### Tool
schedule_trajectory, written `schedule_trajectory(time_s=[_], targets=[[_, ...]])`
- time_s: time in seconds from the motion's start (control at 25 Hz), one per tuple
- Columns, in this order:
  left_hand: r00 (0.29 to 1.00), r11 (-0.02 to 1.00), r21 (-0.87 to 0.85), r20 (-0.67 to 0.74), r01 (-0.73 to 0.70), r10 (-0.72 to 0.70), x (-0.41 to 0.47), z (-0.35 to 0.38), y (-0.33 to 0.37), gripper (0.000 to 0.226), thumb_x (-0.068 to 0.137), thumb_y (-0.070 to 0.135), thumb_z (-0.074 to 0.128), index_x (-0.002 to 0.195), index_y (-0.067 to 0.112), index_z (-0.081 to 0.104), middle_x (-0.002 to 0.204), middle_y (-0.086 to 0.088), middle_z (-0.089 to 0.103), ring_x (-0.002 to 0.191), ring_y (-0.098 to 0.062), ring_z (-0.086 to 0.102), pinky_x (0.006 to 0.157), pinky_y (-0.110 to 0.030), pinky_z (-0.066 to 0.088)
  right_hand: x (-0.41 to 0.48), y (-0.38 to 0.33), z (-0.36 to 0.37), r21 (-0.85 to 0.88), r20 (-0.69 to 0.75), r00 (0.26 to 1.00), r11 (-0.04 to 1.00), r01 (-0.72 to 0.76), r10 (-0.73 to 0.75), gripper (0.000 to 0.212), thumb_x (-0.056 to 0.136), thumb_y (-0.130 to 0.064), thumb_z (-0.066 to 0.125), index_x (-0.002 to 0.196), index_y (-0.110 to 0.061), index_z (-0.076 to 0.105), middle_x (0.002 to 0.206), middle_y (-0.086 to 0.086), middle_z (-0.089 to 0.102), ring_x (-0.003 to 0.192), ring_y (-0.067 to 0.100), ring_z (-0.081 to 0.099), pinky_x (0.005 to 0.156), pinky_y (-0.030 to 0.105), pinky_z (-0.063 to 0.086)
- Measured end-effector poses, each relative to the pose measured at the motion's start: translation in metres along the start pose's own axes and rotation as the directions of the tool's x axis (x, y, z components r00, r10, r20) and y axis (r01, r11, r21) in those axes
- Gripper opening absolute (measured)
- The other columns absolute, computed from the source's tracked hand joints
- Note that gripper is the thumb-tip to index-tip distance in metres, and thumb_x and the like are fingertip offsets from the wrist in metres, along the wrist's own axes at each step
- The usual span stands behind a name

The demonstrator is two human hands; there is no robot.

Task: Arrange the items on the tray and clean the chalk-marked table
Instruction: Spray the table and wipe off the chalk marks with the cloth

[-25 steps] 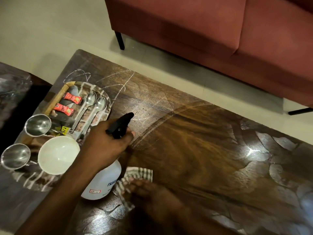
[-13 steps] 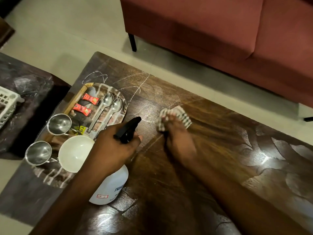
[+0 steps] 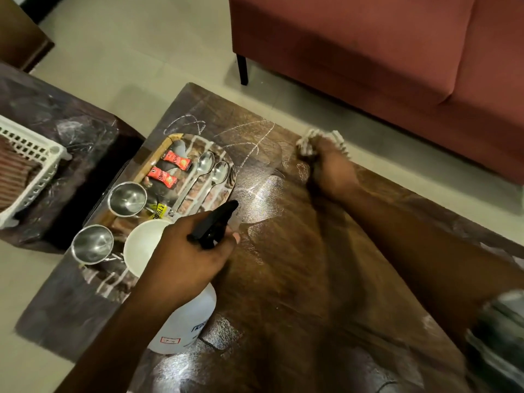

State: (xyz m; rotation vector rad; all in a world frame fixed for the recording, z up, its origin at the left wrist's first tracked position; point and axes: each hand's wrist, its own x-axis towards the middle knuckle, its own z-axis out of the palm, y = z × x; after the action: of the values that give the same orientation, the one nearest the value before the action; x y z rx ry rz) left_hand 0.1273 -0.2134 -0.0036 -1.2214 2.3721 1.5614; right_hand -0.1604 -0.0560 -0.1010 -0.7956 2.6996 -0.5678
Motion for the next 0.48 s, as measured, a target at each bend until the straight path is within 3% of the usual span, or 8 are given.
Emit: schedule_trajectory(time_s=[0.08, 0.16, 0.24, 0.28, 0.36, 0.4, 0.44, 0.48], targets=[[1.0, 0.999, -0.038, -0.002, 0.02, -0.021, -0.002, -0.004, -0.004, 0.009, 0.086, 0.031, 0.084, 0.084, 0.031, 0.076, 0.07, 0.02, 0.074, 0.052, 0.004, 0.065, 0.058, -0.022, 0.046, 0.008, -0.005, -0.002, 0.111, -0.105, 0.984, 0.985, -0.132, 0.144, 0.049, 0.103, -0.003, 0.047, 0.149, -0.017, 0.055, 0.146, 0.014, 0.061, 0.126, 0.033, 0.062, 0.104, 0.041, 0.052], [1.0, 0.998, -0.062, -0.012, 0.025, -0.026, -0.002, -0.008, -0.006, 0.008, 0.085, 0.032, 0.085, 0.086, 0.029, 0.077, 0.068, 0.018, 0.074, 0.05, 0.003, 0.064, 0.059, -0.023, 0.046, -0.028, -0.02, 0.021, 0.082, -0.103, 0.984, 0.987, -0.138, 0.147, 0.052, 0.104, -0.003, 0.045, 0.154, -0.015, 0.048, 0.159, 0.016, 0.051, 0.144, 0.036, 0.05, 0.119, 0.05, 0.044], [1.0, 0.998, -0.07, -0.003, 0.005, -0.005, 0.0, -0.01, -0.005, 0.009, 0.086, 0.032, 0.084, 0.091, 0.03, 0.078, 0.072, 0.013, 0.075, 0.051, 0.0, 0.064, 0.062, -0.029, 0.049, -0.101, -0.036, 0.048, -0.005, 0.072, 0.994, 0.996, 0.087, -0.086, 0.055, 0.108, -0.015, 0.046, 0.163, -0.017, 0.037, 0.172, 0.012, 0.031, 0.16, 0.031, 0.027, 0.129, 0.052, 0.028], [1.0, 0.998, -0.07, 0.002, -0.008, 0.008, 0.001, -0.01, -0.004, 0.012, 0.086, 0.034, 0.084, 0.095, 0.03, 0.078, 0.075, 0.01, 0.076, 0.051, -0.002, 0.064, 0.064, -0.032, 0.051, -0.142, -0.041, 0.057, -0.02, 0.209, 0.94, 0.959, 0.282, -0.272, 0.058, 0.108, -0.02, 0.049, 0.164, -0.019, 0.035, 0.174, 0.009, 0.027, 0.163, 0.028, 0.021, 0.131, 0.05, 0.024], [1.0, 0.998, -0.05, 0.003, -0.027, 0.027, 0.004, -0.009, -0.001, 0.012, 0.086, 0.035, 0.083, 0.095, 0.03, 0.077, 0.073, 0.006, 0.074, 0.051, -0.006, 0.062, 0.063, -0.037, 0.053, -0.191, -0.031, 0.062, 0.021, 0.427, 0.695, 0.775, 0.632, -0.578, 0.058, 0.107, -0.023, 0.052, 0.164, -0.021, 0.038, 0.173, 0.008, 0.03, 0.162, 0.027, 0.024, 0.131, 0.044, 0.023], [0.999, 0.998, -0.044, 0.005, -0.035, 0.035, 0.005, -0.008, 0.001, 0.01, 0.087, 0.034, 0.083, 0.092, 0.031, 0.075, 0.069, 0.006, 0.072, 0.05, -0.008, 0.061, 0.062, -0.039, 0.053, -0.188, -0.019, 0.056, 0.037, 0.467, 0.616, 0.71, 0.704, -0.635, 0.056, 0.108, -0.025, 0.051, 0.163, -0.02, 0.04, 0.173, 0.008, 0.032, 0.161, 0.028, 0.028, 0.13, 0.042, 0.027], [0.999, 0.998, -0.045, 0.005, -0.041, 0.041, 0.005, -0.007, 0.002, 0.01, 0.087, 0.033, 0.083, 0.09, 0.034, 0.074, 0.067, 0.007, 0.071, 0.05, -0.009, 0.062, 0.062, -0.041, 0.054, -0.172, -0.007, 0.047, 0.009, 0.468, 0.632, 0.718, 0.696, -0.618, 0.053, 0.109, -0.025, 0.05, 0.161, -0.02, 0.043, 0.172, 0.009, 0.034, 0.159, 0.029, 0.033, 0.128, 0.044, 0.032], [0.999, 0.998, -0.051, 0.003, -0.048, 0.048, 0.003, -0.006, 0.004, 0.012, 0.087, 0.032, 0.083, 0.089, 0.038, 0.073, 0.066, 0.011, 0.072, 0.051, -0.006, 0.063, 0.061, -0.039, 0.054, -0.15, 0.003, 0.038, -0.04, 0.43, 0.728, 0.794, 0.606, -0.534, 0.052, 0.107, -0.026, 0.049, 0.159, -0.019, 0.045, 0.171, 0.01, 0.035, 0.156, 0.03, 0.038, 0.124, 0.048, 0.039]])
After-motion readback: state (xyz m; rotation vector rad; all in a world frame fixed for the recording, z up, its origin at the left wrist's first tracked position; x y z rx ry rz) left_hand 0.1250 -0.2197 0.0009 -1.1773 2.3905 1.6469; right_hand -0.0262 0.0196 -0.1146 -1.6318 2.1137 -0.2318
